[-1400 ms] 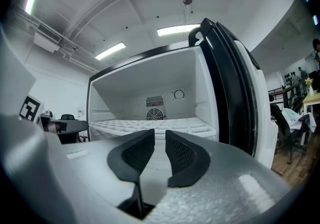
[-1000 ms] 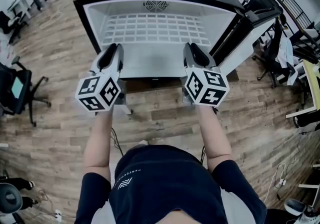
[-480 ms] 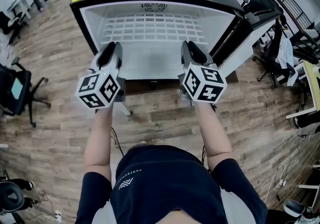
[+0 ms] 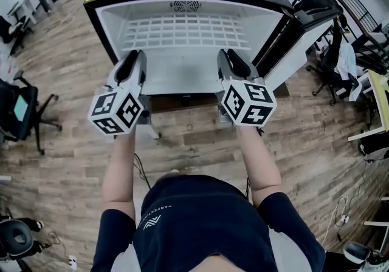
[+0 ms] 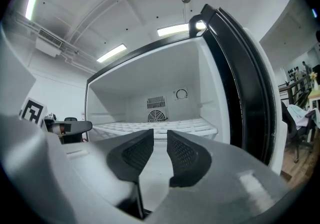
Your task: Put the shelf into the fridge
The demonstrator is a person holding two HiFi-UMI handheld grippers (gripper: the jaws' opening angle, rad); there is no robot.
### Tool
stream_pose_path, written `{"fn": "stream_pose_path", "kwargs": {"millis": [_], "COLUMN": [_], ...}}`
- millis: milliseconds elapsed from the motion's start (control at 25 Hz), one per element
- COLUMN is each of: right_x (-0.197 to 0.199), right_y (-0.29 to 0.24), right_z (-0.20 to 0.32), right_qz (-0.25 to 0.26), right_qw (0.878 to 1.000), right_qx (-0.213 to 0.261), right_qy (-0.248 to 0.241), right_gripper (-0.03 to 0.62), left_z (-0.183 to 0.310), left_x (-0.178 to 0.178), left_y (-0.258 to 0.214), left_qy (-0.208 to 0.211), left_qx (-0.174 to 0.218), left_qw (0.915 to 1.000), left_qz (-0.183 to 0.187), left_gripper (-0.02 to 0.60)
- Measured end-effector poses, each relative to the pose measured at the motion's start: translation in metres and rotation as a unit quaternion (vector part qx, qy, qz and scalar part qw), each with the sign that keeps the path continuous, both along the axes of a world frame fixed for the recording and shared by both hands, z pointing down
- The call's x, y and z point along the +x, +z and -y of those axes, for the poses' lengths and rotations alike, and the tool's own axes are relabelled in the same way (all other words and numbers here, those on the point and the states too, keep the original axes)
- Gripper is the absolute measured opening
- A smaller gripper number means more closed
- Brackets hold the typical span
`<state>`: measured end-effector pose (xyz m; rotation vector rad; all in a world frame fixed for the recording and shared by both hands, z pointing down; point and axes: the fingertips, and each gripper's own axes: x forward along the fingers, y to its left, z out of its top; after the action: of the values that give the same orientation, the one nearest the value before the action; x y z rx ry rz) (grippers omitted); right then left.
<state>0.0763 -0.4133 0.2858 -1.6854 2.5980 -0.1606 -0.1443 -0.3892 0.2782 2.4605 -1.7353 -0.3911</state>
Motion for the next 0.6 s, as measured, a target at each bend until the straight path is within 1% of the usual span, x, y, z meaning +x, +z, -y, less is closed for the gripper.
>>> {"fn": "stream_pose_path", "kwargs": {"millis": [120,200,320,600], "right_x": [0.002,0.004,0.007,0.006], "right_y": [0.0,0.001,0.001,0.001], "right_z": [-0.006,-0.01,-0.018,-0.037], "right_qz": [0.003,0.002,0.003,0.007], "right_qw": [1.0,1.0,1.0,1.0], "right_qx": [0.004,0.006,0.007,0.012], "right_qy": [0.005,0.014,0.021,0.009], "right_gripper": [0.073,0.032,0.003,0.002], "left_z": [-0.007,-0.011,-0.018,-0.029], "left_x": [-0.003,-0.005,-0.006,-0.001], "left_y": [-0.004,-0.004,-0.006,0.0], "left_qy": [-0.002,-0.006,-0.006,0.001], "left_qx": [0.006,0.006,0.006,-0.007], "left_qw": [1.0,1.0,1.0,0.9999], "left_qz": [0.001,0.004,0.005,0.012], "left_gripper": [0.046,0.027,0.007,0.0]}}
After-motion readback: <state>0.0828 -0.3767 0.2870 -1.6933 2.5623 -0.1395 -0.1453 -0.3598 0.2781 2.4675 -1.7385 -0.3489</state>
